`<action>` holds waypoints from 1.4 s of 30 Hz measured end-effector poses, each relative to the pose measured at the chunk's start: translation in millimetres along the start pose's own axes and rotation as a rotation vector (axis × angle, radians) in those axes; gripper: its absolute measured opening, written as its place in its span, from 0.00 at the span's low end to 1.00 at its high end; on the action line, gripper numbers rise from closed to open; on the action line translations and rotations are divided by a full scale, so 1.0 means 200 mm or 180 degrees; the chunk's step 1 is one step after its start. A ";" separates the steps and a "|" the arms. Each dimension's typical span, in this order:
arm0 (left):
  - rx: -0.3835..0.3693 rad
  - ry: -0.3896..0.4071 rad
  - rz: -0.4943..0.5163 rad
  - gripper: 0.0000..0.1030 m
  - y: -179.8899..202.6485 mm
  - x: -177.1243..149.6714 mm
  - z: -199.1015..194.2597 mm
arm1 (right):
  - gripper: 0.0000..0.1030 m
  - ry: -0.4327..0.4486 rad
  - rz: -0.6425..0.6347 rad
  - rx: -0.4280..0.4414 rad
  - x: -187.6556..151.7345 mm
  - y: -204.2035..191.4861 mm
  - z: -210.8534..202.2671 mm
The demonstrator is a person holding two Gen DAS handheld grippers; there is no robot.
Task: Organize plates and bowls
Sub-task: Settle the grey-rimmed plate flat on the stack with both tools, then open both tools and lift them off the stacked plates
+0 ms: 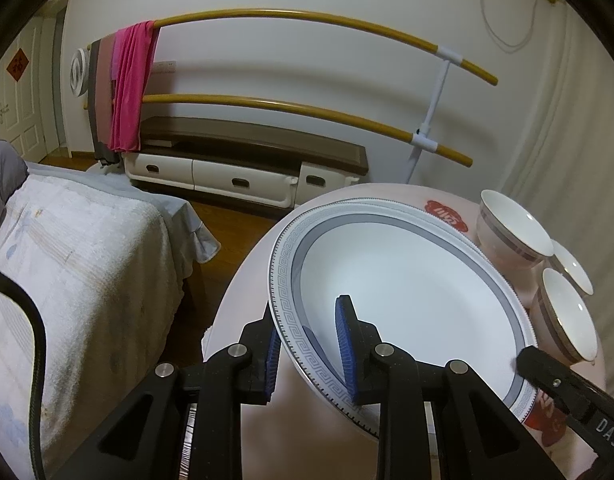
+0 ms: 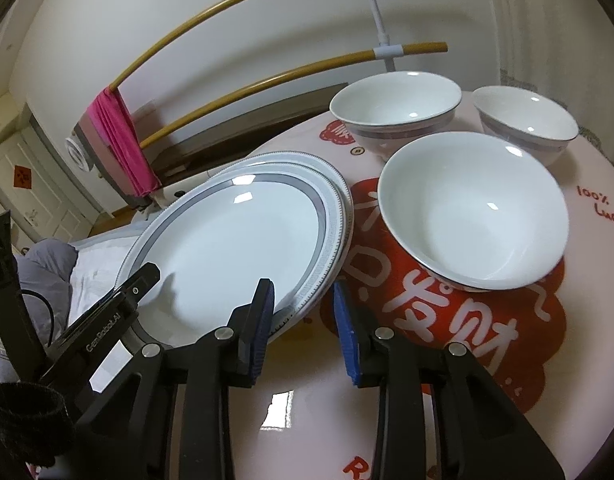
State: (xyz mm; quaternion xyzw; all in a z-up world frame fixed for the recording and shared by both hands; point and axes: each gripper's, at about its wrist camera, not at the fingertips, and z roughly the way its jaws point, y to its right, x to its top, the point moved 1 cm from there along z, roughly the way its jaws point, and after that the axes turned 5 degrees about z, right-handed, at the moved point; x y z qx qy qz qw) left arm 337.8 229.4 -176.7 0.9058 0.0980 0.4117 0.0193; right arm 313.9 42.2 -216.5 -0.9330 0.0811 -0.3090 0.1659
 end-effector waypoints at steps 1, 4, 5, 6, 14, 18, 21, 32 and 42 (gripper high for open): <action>-0.0005 -0.0001 -0.0011 0.22 0.00 0.00 0.00 | 0.34 0.0014 0.0001 -0.0017 0.00 0.00 0.00; -0.0015 0.0005 -0.0011 0.23 0.00 0.00 0.00 | 0.38 0.0049 0.0040 -0.0047 0.00 0.01 -0.01; -0.0016 0.0006 -0.0012 0.23 0.00 0.00 0.00 | 0.38 0.0059 0.0046 -0.0063 0.00 0.02 -0.01; -0.0018 0.0008 -0.0010 0.23 0.00 0.00 0.00 | 0.40 0.0076 0.0067 -0.0084 0.00 0.02 -0.01; -0.0003 0.0015 0.0026 0.24 0.01 -0.01 0.00 | 0.54 0.0067 0.0102 -0.0162 0.01 0.04 0.03; 0.0001 0.0015 0.0034 0.24 0.02 -0.01 0.00 | 0.54 0.0021 0.0147 -0.0101 0.02 0.06 0.08; 0.0019 0.0012 0.0055 0.23 0.03 -0.01 0.01 | 0.54 0.0007 0.0173 -0.0092 0.03 0.07 0.10; 0.0054 -0.0043 0.0104 0.23 0.05 0.00 0.01 | 0.54 -0.0050 0.0183 -0.0066 0.03 0.08 0.14; 0.0064 0.0061 0.0210 0.39 0.18 -0.01 -0.19 | 0.55 0.0010 0.0057 -0.0078 0.00 0.08 -0.01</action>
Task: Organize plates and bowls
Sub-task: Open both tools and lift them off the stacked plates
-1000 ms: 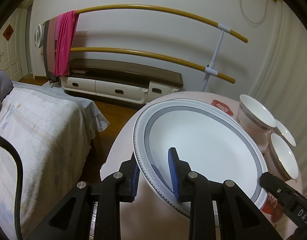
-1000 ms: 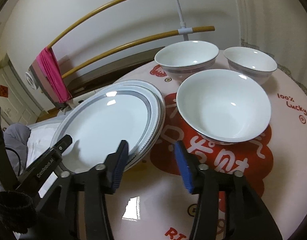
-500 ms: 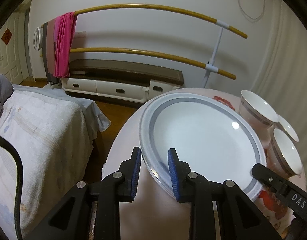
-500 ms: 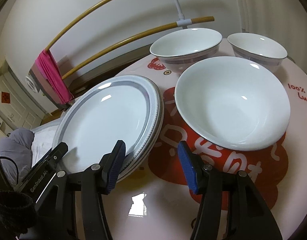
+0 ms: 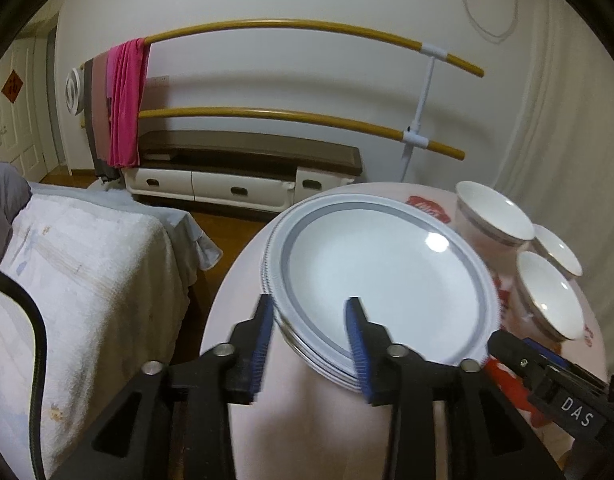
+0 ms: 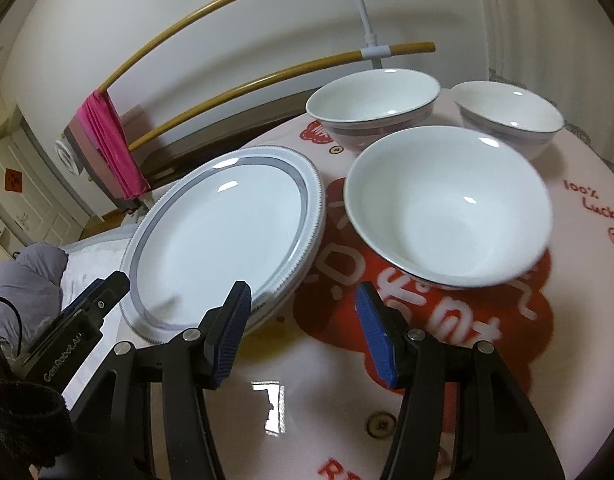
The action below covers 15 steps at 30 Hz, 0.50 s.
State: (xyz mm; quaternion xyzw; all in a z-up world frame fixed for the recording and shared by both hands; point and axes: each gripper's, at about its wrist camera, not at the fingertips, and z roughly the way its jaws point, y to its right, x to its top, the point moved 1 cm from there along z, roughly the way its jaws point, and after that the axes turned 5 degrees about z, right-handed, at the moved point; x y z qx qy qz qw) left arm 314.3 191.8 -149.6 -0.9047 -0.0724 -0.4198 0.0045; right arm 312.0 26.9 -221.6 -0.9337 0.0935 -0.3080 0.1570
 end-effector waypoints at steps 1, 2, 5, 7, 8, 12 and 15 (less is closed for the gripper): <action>0.0003 0.0015 0.0009 0.45 0.01 0.00 -0.02 | 0.55 0.0007 0.0003 0.0021 0.00 0.01 -0.02; 0.0004 0.0047 0.0028 0.48 0.04 -0.01 -0.06 | 0.56 0.0018 -0.0004 0.0037 -0.01 0.03 -0.05; -0.0031 0.0120 0.0054 0.58 0.10 -0.02 -0.17 | 0.58 0.0063 -0.0029 0.0065 -0.02 0.06 -0.14; -0.0045 0.0167 0.0063 0.67 0.14 -0.04 -0.24 | 0.59 0.0111 -0.0034 0.0104 -0.02 0.10 -0.21; -0.0060 0.0206 0.0081 0.68 0.16 -0.04 -0.28 | 0.60 0.0130 -0.0039 0.0123 -0.02 0.12 -0.25; -0.0102 0.0345 0.0161 0.81 0.29 -0.05 -0.42 | 0.73 0.0269 -0.0070 0.0204 -0.03 0.20 -0.40; -0.0144 0.0417 0.0223 0.87 0.38 -0.11 -0.50 | 0.79 0.0487 -0.0073 0.0160 -0.02 0.30 -0.55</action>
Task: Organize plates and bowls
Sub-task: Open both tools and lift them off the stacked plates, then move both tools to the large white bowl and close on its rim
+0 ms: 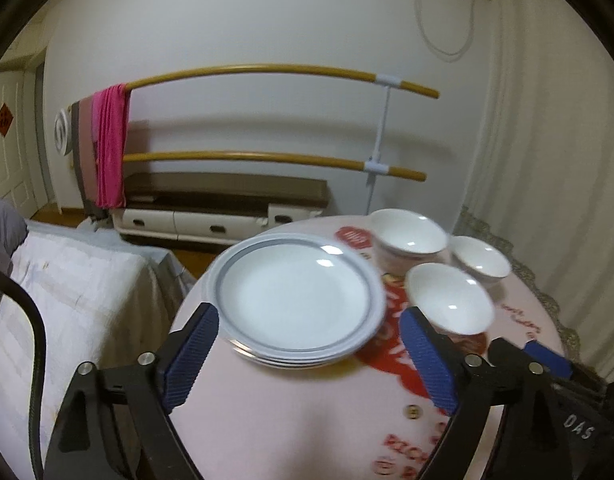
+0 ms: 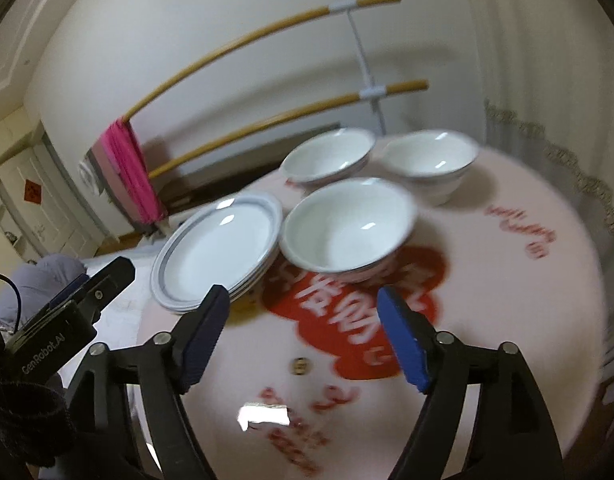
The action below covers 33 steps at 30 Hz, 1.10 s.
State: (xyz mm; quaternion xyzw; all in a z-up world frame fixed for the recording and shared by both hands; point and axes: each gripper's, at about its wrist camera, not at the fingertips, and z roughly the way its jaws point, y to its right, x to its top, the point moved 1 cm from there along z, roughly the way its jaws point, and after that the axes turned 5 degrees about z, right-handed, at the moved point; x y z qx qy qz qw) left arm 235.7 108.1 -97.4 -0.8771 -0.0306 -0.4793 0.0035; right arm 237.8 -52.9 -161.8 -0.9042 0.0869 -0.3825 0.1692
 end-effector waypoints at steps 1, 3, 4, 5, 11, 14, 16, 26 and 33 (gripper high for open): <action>-0.0043 0.0010 0.0022 0.87 0.03 -0.01 -0.02 | 0.83 0.0064 0.0001 -0.0034 0.01 0.03 -0.04; -0.0150 0.0008 0.0052 0.90 0.12 -0.02 -0.05 | 0.85 0.0170 0.0013 -0.0093 0.04 0.11 -0.10; -0.0184 0.0003 0.0058 0.93 0.15 -0.03 -0.05 | 0.86 0.0225 0.0023 -0.0125 0.05 0.15 -0.13; -0.0235 -0.0017 0.0072 0.93 0.19 -0.03 -0.05 | 0.86 0.0255 0.0031 -0.0162 0.07 0.19 -0.16; -0.0370 -0.0172 0.0101 0.93 0.33 -0.02 0.05 | 0.88 0.0312 0.0132 -0.0273 0.13 0.39 -0.20; -0.0370 -0.0271 0.0076 0.93 0.36 0.00 0.12 | 0.88 0.0280 0.0174 -0.0306 0.17 0.47 -0.18; -0.0345 -0.0343 0.0039 0.93 0.37 0.01 0.16 | 0.88 0.0215 0.0191 -0.0295 0.18 0.51 -0.14; -0.0150 -0.0510 -0.0046 0.93 0.38 0.07 0.39 | 0.88 -0.0214 0.0258 0.0023 0.27 0.48 0.21; -0.0087 -0.0541 -0.0053 0.93 0.36 0.09 0.49 | 0.65 -0.0662 0.0294 0.0106 0.29 0.45 0.48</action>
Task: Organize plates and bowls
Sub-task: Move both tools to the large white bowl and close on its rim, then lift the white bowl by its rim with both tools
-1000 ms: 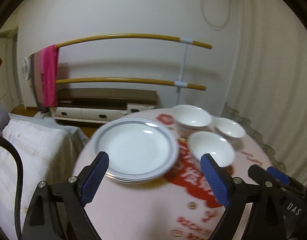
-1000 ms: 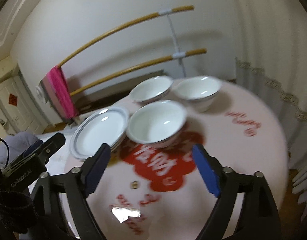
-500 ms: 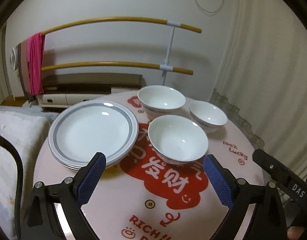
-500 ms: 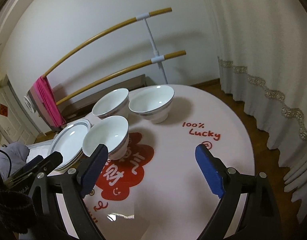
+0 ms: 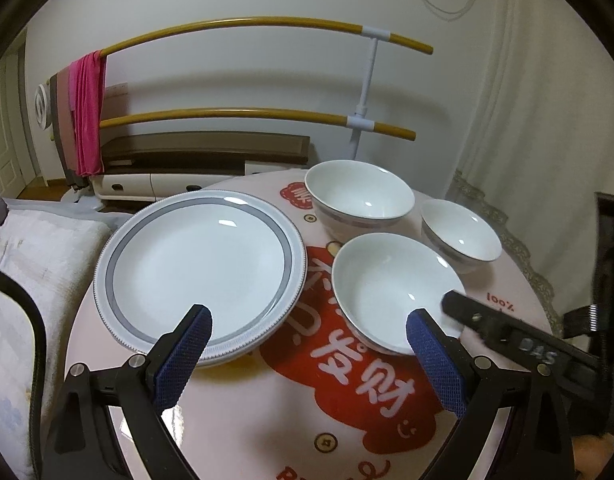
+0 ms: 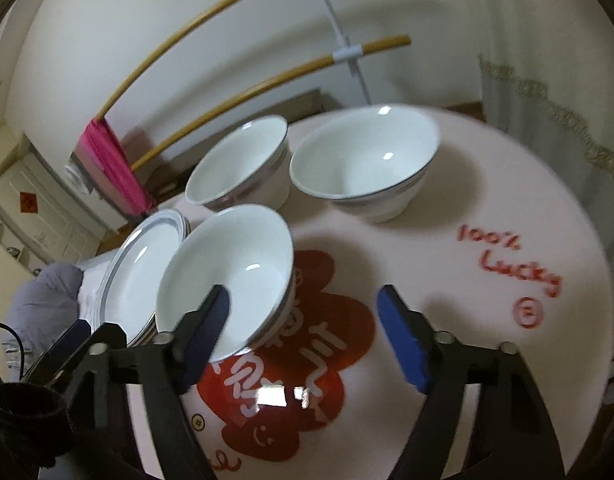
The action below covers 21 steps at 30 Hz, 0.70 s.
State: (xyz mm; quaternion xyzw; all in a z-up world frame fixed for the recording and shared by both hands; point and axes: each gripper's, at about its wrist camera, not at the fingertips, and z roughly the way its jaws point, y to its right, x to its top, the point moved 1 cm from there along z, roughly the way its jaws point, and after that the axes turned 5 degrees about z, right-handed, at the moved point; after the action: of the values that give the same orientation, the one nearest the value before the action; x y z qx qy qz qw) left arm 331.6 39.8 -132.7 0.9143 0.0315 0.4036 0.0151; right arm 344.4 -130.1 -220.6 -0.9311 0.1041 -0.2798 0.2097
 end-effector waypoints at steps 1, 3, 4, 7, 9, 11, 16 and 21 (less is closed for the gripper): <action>0.0004 -0.0009 0.0003 0.93 0.00 0.00 0.01 | 0.61 -0.0040 0.0002 -0.0003 0.00 0.00 0.02; -0.0015 -0.0041 0.0011 0.92 0.00 0.00 0.04 | 0.53 -0.0080 -0.0029 0.0006 0.00 0.01 0.06; -0.0019 -0.0051 0.0015 0.92 0.00 0.00 0.05 | 0.50 -0.0106 -0.0037 0.0003 0.00 0.01 0.07; -0.0034 -0.0076 0.0055 0.92 0.02 0.00 0.09 | 0.44 -0.0204 0.0043 0.0133 0.00 0.03 0.10; -0.0047 -0.0078 0.0095 0.91 0.04 0.01 0.11 | 0.32 -0.0212 0.0029 0.0170 -0.01 0.04 0.10; -0.0062 -0.0076 0.0132 0.87 0.06 0.02 0.12 | 0.25 -0.0220 0.0022 0.0157 -0.01 0.04 0.10; -0.0088 -0.0090 0.0302 0.73 0.14 0.05 0.18 | 0.25 -0.0269 0.0098 0.0240 -0.03 0.10 0.10; -0.0101 -0.0188 0.0359 0.52 0.16 0.08 0.25 | 0.25 -0.0284 0.0141 0.0245 -0.04 0.14 0.10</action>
State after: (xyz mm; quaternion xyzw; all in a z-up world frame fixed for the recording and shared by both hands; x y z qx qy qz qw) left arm 380.8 8.8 -154.2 0.9258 -0.0269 0.3771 0.0077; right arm 346.8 -145.9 -252.6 -0.9313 0.1044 -0.2371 0.2560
